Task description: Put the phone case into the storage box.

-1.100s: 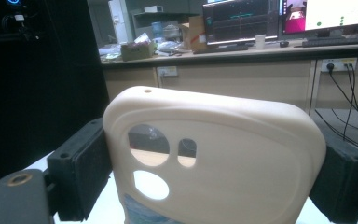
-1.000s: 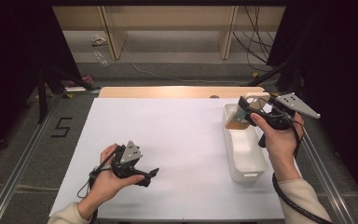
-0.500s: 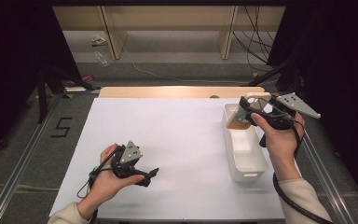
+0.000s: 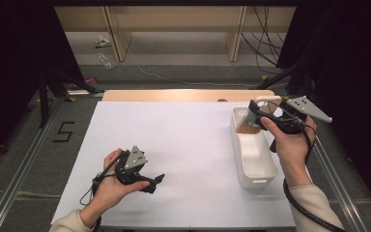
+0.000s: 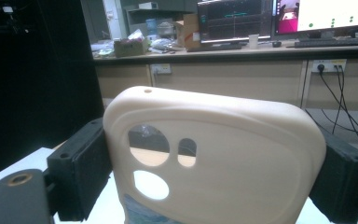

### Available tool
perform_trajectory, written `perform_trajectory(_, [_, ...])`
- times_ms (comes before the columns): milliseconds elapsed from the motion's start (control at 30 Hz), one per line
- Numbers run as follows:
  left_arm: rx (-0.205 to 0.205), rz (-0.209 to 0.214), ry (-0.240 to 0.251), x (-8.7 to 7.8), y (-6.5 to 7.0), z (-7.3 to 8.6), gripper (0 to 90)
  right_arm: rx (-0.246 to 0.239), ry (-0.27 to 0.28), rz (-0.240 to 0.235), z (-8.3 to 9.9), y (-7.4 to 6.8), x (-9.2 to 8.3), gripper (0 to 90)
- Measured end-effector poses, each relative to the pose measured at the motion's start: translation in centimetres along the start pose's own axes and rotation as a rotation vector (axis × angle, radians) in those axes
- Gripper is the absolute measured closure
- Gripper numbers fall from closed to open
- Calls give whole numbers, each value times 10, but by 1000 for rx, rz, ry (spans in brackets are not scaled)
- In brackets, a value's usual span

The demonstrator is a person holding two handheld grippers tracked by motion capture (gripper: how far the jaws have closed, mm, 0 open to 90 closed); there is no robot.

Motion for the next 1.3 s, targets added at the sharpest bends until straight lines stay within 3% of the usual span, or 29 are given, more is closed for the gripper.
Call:
perform_trajectory(733, [1,1,-4,1,0,0,0,-26,-42,38,0,9,6,133])
perform_trajectory(1300, [0,4,-3,1,0,1,0,-34,-57,40,2,12,14,134])
Point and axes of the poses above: each handheld gripper's, and its own axes: x roughly forward along the jaws, z roughly out of its underside, y roughly to its right, the point moved 3 cm from there along x, roughly forward along the jaws, and after that the axes turned 9 degrees about -z, right-handed, at the moved point
